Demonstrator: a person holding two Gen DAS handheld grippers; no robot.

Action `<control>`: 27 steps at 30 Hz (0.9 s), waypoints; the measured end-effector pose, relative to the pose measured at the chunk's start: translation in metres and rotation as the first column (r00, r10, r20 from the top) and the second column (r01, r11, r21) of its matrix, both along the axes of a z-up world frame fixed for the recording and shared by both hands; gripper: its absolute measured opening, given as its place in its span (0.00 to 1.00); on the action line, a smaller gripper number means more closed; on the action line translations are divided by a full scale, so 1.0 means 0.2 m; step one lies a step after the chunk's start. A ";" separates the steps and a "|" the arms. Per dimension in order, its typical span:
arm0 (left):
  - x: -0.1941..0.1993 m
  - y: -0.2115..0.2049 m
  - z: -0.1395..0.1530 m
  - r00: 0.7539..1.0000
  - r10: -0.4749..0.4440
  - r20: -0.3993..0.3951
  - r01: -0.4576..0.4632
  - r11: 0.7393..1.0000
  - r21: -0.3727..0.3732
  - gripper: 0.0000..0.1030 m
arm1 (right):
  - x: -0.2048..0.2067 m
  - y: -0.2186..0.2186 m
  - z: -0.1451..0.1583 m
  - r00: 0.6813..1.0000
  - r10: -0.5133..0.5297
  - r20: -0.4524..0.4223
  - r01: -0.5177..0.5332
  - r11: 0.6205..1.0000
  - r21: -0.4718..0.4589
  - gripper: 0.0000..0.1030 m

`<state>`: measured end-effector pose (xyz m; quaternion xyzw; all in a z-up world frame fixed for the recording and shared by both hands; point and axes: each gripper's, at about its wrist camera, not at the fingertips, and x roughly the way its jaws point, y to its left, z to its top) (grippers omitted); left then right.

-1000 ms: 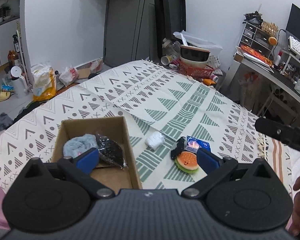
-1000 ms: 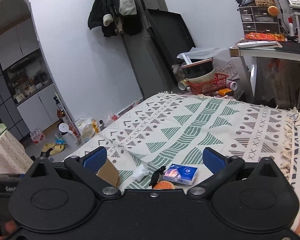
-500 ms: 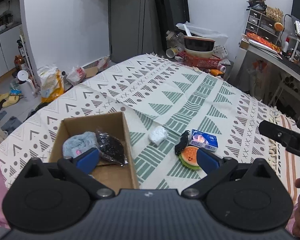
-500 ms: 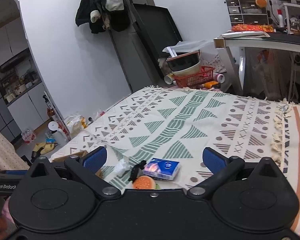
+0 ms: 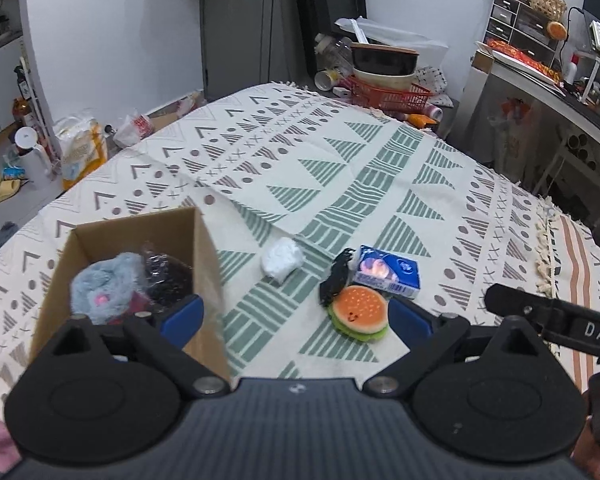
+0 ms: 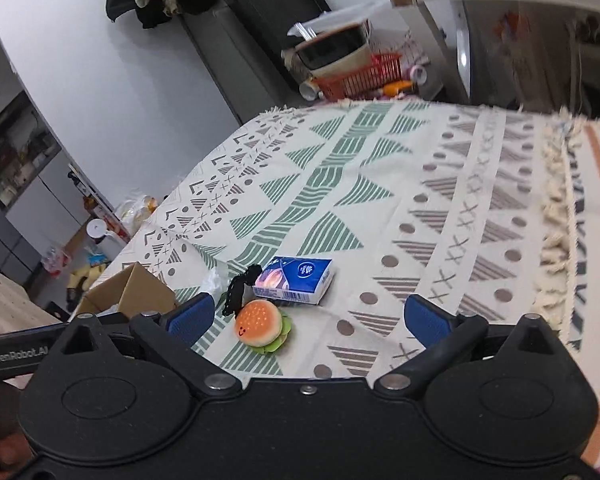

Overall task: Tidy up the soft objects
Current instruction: 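Grasp the black hair tie with the left gripper while the right grasps the Vinda tissue pack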

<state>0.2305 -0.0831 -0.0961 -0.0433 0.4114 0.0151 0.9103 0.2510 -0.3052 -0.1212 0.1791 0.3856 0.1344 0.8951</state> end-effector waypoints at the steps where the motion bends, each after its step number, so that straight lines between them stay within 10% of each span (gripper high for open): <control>1: 0.02 -0.01 -0.01 1.000 -0.002 -0.005 0.002 1.000 -0.001 0.92 | 0.02 -0.01 -0.01 1.000 -0.003 -0.012 0.003 1.000 0.019 0.95; 15: 0.26 -0.05 -0.20 0.997 0.005 -0.074 -0.009 0.998 -0.065 0.61 | 0.21 -0.08 -0.22 0.984 -0.059 -0.168 0.097 0.968 0.231 0.70; 27: 0.47 -0.10 -0.37 0.994 -0.014 -0.110 0.005 0.997 -0.080 0.51 | 0.36 -0.05 -0.37 0.966 -0.061 -0.252 0.143 0.936 0.323 0.69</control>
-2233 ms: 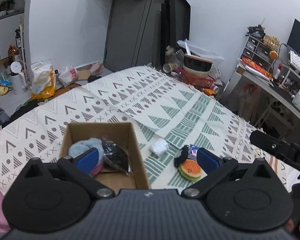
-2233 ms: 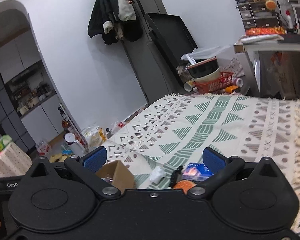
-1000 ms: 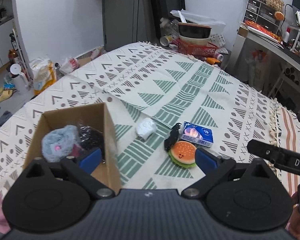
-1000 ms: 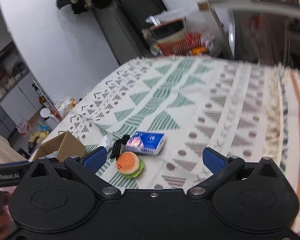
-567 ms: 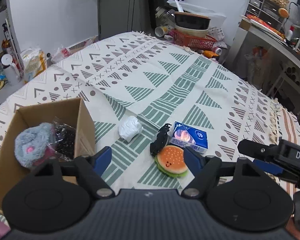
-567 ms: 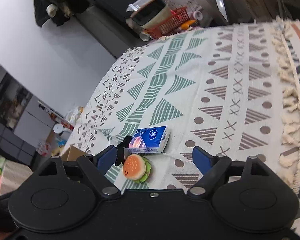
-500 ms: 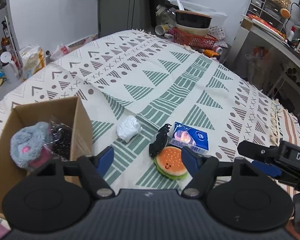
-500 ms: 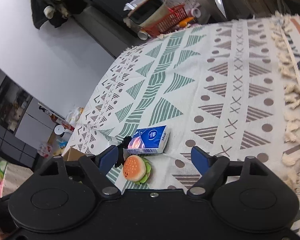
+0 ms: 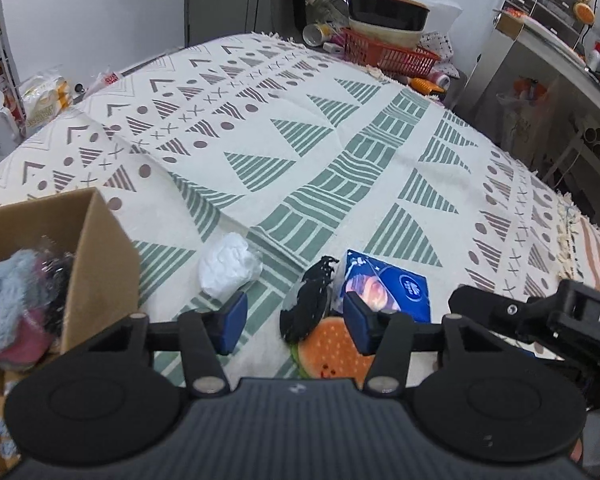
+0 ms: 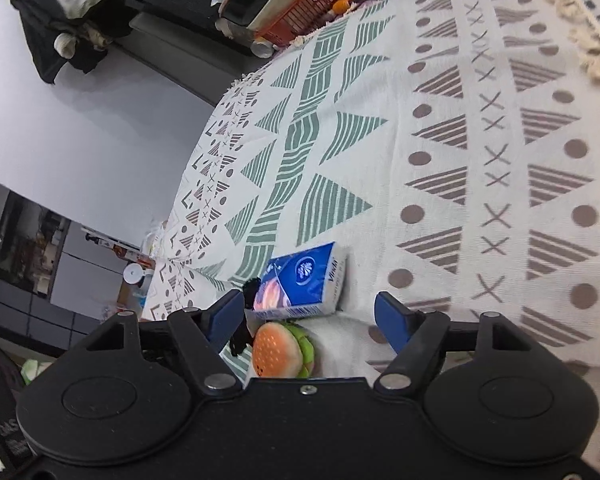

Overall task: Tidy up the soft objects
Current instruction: 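Grasp the black hair tie with the left gripper while the right grasps the Vinda tissue pack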

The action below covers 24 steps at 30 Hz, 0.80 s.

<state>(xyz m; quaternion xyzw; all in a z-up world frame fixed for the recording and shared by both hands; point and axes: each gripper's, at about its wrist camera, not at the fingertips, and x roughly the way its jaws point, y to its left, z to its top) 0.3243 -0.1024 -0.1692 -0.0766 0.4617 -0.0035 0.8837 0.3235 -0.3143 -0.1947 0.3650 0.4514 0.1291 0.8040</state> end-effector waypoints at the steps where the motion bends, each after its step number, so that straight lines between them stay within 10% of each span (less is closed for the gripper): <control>1: 0.02 0.00 -0.01 1.000 -0.002 -0.006 0.002 1.000 -0.004 0.50 | 0.02 0.00 -0.02 1.000 -0.003 -0.010 0.003 1.000 0.010 0.69; 17: 0.15 0.06 -0.17 0.998 -0.001 -0.064 -0.003 0.998 -0.060 0.21 | 0.17 0.06 -0.20 0.991 -0.046 -0.127 0.061 0.991 0.117 0.67; 24: 0.14 0.05 -0.14 0.999 -0.012 -0.043 0.010 0.998 -0.056 0.19 | 0.17 0.08 -0.22 0.992 -0.016 -0.122 0.027 0.995 0.096 0.31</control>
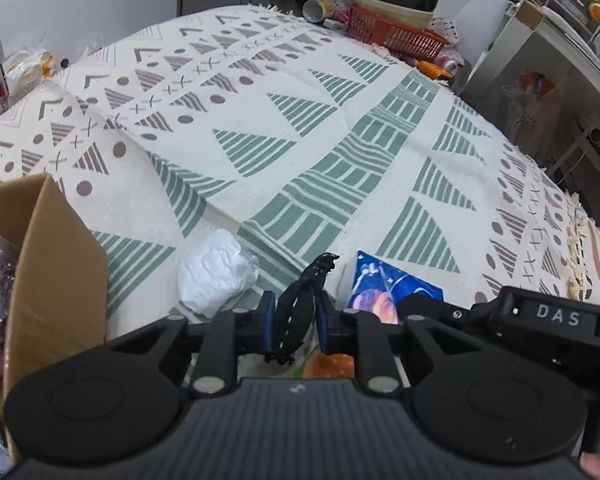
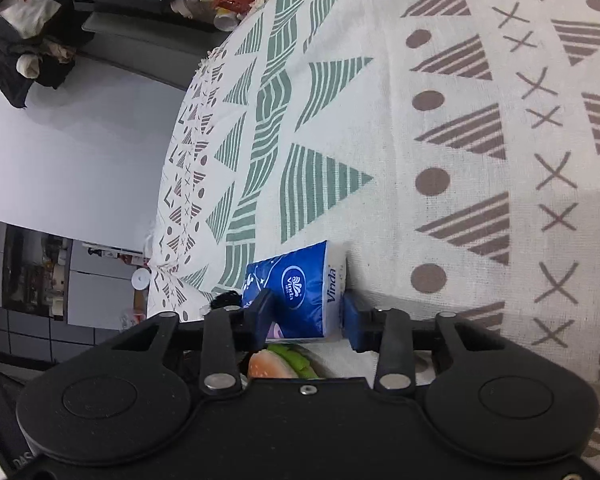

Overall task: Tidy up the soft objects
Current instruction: 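Grasp the black hair tie with the left gripper while the right grasps the Vinda tissue pack, then carry the hair tie with the left gripper while the right carries the tissue pack to the box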

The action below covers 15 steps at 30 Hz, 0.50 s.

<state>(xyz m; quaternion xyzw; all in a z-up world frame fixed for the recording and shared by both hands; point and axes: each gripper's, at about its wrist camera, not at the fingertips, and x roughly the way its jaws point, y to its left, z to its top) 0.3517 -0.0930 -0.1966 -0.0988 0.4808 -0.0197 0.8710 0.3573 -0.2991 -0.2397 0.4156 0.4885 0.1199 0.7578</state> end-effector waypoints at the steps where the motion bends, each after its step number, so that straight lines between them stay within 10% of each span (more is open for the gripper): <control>1: -0.01 0.00 0.01 1.000 -0.001 0.007 0.001 1.000 0.004 0.19 | 0.00 0.00 0.01 1.000 0.001 0.007 -0.001 1.000 -0.008 0.30; 15: -0.21 0.05 0.24 0.996 0.009 0.083 -0.010 1.000 0.018 0.19 | -0.18 -0.04 0.25 0.989 -0.027 0.147 0.050 0.986 -0.159 0.26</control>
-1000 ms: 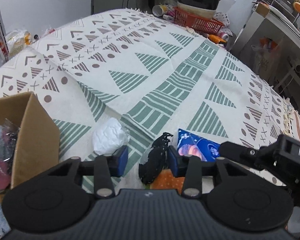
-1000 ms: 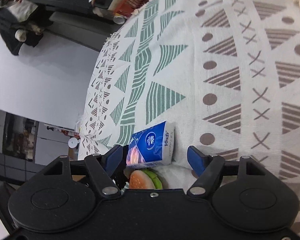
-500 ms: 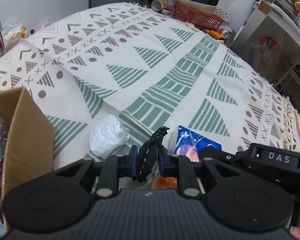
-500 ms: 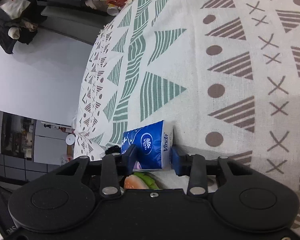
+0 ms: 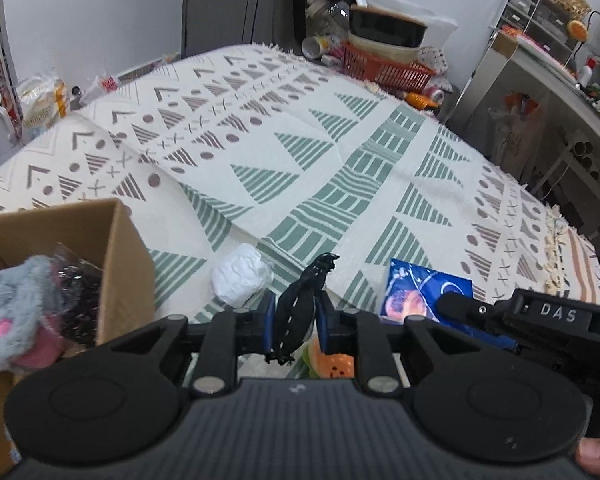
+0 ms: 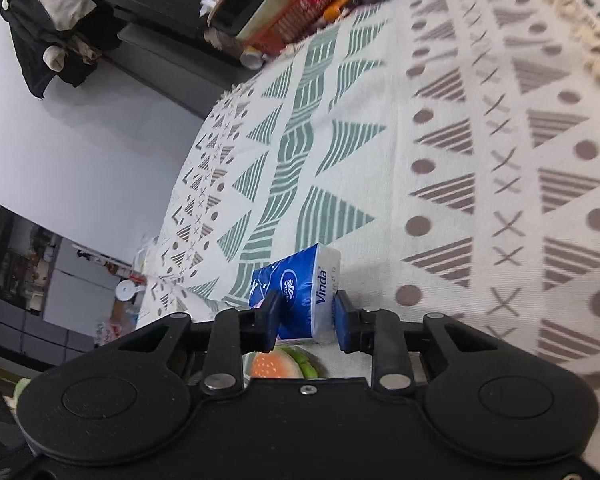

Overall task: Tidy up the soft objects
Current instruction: 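Carry the hair tie with the left gripper while the right carries the tissue pack to the box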

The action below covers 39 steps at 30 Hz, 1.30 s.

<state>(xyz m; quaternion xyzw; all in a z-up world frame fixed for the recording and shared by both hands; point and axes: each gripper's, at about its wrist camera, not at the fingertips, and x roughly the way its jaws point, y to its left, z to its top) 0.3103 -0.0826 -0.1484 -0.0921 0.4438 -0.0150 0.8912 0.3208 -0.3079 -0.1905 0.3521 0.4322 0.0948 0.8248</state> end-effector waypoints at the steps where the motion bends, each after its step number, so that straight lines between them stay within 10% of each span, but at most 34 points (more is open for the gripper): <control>1: -0.02 0.00 0.02 1.000 0.001 0.008 -0.001 1.000 0.002 0.19 | -0.02 0.00 0.02 1.000 -0.005 0.009 0.005 1.000 -0.010 0.26; 39: -0.57 0.59 0.40 0.985 0.136 0.105 -0.132 0.990 -0.047 0.19 | -0.54 0.25 0.49 0.952 0.047 0.303 0.023 0.974 -0.224 0.26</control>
